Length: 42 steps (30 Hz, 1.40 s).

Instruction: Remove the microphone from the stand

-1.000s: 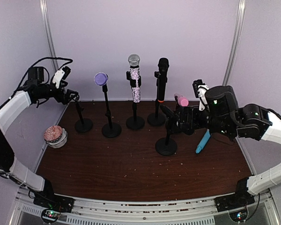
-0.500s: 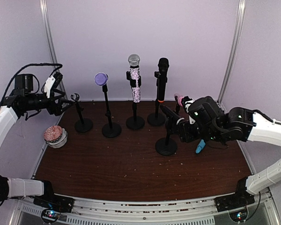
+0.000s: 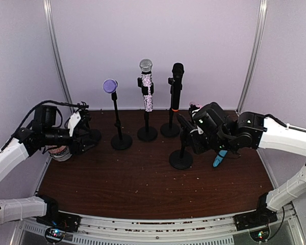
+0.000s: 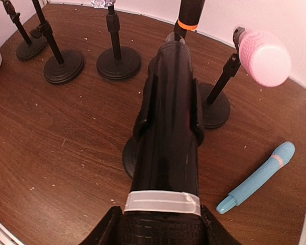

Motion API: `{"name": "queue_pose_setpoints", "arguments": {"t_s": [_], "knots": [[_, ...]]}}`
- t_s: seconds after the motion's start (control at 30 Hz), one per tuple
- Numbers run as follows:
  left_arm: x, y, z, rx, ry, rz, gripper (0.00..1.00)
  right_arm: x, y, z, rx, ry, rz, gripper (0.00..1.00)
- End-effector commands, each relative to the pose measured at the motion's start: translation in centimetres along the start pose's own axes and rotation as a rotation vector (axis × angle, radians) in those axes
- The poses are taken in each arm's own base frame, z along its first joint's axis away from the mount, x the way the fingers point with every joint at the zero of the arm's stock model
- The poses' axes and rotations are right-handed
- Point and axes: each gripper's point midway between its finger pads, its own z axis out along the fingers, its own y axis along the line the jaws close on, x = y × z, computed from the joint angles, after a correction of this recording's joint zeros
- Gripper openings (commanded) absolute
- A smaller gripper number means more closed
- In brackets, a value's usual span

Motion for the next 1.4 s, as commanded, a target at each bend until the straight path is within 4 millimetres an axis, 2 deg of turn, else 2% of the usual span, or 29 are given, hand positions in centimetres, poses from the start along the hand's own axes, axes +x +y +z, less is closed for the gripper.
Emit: {"name": "queue_pose_setpoints", "arguments": {"t_s": [0.0, 0.2, 0.33, 0.43, 0.53, 0.63, 0.7, 0.83, 1.07, 1.23, 1.37], "knots": [[-2.1, -1.0, 3.4, 0.004, -0.084, 0.087, 0.67, -1.1, -0.4, -0.3, 0.017, -0.013, -0.003, 0.37], [-4.4, -2.4, 7.7, 0.015, -0.153, 0.089, 0.72, -1.2, -0.3, -0.1, 0.017, 0.002, -0.001, 0.16], [-5.7, -4.4, 10.1, 0.048, -0.192, 0.104, 0.72, -1.8, 1.0, -0.3, -0.061, -0.02, 0.037, 0.01], [-6.8, -5.9, 12.0, 0.046, -0.236, 0.109, 0.64, -3.3, 2.9, -1.0, -0.178, -0.078, 0.074, 0.0], [-7.8, -8.2, 13.7, 0.064, -0.262, 0.137, 0.64, -4.9, 4.8, -1.8, -0.289, -0.126, 0.124, 0.0], [-8.7, -8.9, 14.7, 0.063, -0.262, 0.088, 0.64, -6.3, 7.2, -2.6, -0.39, -0.163, 0.143, 0.0], [-8.9, -8.7, 15.0, 0.043, -0.258, 0.06, 0.64, -6.7, 8.6, -2.8, -0.424, -0.165, 0.13, 0.0], [-7.8, -7.9, 14.7, -0.01, -0.234, 0.051, 0.64, -6.6, 11.6, -2.8, -0.492, -0.167, 0.093, 0.0], [-5.4, -7.4, 13.4, -0.054, -0.199, 0.007, 0.64, -4.8, 16.9, -1.6, -0.541, -0.109, -0.024, 0.0], [-4.1, -6.8, 13.2, -0.09, -0.189, -0.027, 0.63, -4.1, 19.3, -1.3, -0.529, -0.095, -0.073, 0.0], [-3.2, -6.2, 13.0, -0.117, -0.176, -0.056, 0.59, -4.4, 20.7, -1.8, -0.538, -0.113, -0.067, 0.0]]}}
